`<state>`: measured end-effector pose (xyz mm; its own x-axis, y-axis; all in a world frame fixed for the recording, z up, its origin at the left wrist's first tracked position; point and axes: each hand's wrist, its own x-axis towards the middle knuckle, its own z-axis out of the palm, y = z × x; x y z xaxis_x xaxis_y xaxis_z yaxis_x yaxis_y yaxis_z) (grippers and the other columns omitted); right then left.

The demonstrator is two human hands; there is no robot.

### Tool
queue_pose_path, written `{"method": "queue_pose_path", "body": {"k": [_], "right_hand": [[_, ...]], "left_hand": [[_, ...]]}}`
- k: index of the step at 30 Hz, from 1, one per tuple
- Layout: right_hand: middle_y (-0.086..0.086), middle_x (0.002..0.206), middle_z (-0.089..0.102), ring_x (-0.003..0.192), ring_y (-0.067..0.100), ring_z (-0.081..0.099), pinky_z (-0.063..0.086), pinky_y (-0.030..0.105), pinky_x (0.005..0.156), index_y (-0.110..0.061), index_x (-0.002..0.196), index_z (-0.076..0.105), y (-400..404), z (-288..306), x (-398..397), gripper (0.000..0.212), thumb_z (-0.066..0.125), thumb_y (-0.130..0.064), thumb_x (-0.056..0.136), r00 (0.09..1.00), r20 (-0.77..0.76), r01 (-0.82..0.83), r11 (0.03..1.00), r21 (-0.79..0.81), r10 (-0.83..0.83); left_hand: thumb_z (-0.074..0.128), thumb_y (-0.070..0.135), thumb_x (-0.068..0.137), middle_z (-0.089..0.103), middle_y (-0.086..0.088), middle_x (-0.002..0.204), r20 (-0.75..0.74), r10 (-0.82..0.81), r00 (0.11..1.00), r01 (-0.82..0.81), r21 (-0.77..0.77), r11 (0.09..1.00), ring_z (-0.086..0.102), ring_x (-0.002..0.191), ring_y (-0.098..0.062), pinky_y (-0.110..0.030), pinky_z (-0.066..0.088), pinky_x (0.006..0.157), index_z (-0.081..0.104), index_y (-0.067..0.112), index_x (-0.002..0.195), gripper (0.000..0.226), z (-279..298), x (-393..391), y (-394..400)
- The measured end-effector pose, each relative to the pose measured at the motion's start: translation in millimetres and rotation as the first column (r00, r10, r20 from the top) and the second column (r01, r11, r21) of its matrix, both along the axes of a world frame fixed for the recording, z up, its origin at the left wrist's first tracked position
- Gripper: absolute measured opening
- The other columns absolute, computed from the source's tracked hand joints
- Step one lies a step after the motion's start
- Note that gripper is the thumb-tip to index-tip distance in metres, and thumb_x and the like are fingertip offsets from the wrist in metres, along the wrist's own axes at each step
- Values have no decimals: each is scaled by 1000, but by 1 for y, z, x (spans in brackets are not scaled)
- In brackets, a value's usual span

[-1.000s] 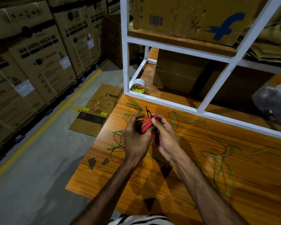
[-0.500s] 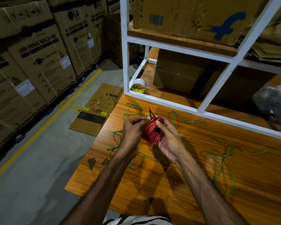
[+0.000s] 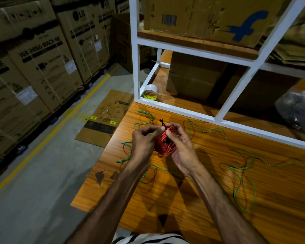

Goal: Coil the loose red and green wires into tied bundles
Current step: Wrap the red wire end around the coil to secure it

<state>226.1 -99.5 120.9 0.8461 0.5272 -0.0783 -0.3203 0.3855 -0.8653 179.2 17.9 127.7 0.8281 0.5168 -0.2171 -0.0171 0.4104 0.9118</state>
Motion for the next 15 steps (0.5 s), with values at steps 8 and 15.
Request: {"method": "queue_pose_path", "body": {"k": [8,15], "right_hand": [[2,111,69,106,24,63,59,41,77,-22,105,66,2,-8,0,13,68,-22,93,988,146,63,994,-86,-50],[-2,114,71,108,13,66,57,33,89,-22,107,66,4,-16,-4,12,67,-22,95,973,216,111,986,-127,-82]], "left_hand": [[82,18,84,78,-6,89,37,46,998,-49,91,995,72,88,-19,-39,57,76,81,9,92,12,-2,-4,-7],[80,13,86,76,-17,101,32,121,992,-124,104,987,74,92,-24,-46,61,83,77,3,100,18,-7,-2,-11]]}}
